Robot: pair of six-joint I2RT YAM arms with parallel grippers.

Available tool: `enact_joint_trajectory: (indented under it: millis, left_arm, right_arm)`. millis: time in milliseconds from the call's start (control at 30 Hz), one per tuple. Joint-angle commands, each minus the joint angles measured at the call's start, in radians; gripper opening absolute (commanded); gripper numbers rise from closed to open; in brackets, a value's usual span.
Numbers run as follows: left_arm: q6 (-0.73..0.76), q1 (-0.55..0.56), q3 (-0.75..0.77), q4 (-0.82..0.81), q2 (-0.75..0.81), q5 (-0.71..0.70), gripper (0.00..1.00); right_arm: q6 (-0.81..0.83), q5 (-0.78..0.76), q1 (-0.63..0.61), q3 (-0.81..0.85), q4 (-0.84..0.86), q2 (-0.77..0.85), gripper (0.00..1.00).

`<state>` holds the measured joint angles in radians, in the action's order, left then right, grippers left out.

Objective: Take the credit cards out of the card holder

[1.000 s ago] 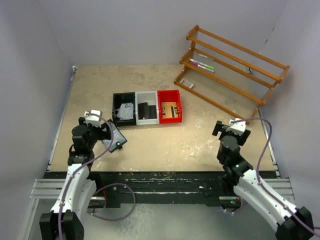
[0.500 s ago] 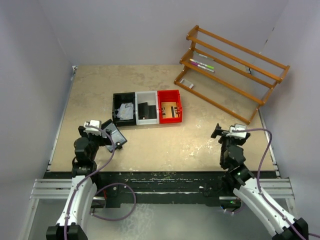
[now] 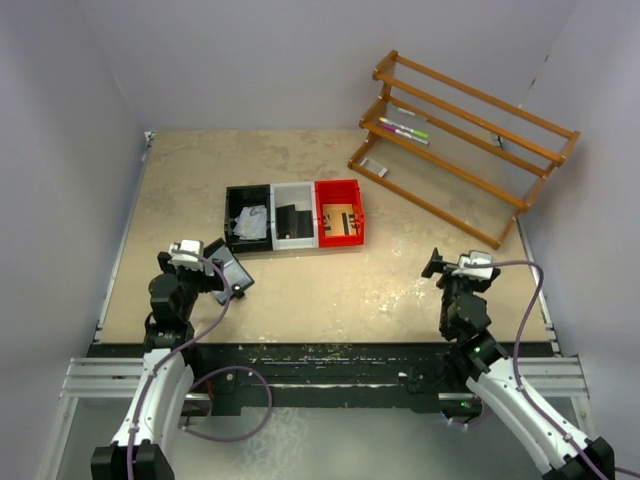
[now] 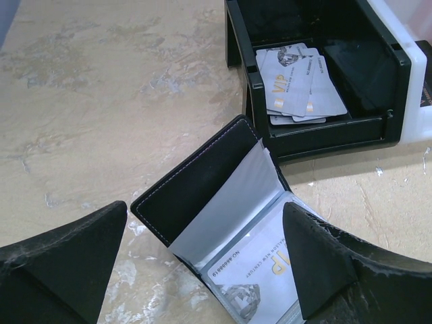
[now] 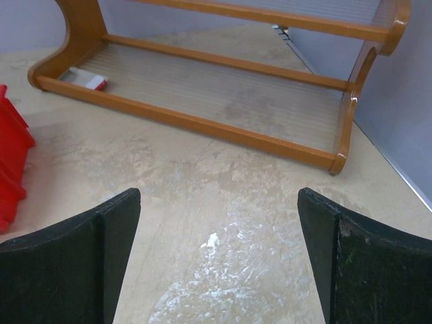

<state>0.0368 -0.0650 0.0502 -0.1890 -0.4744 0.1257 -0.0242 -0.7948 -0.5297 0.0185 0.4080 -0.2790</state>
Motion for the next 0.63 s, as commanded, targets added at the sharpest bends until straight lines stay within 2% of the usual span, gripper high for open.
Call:
enact_joint_trajectory:
  millis: [0, 600]
  left_arm:
    - [-0.007, -0.002, 0.007, -0.056, 0.002, 0.009, 0.99]
    - [0.001, -0.002, 0.010, -0.066, -0.015, 0.027, 0.99]
  right_arm:
    - [-0.003, -0.020, 0.005, -0.021, 0.029, 0.059, 1.00]
    - [-0.006, -0.023, 0.004, -0.019, 0.035, 0.045, 1.00]
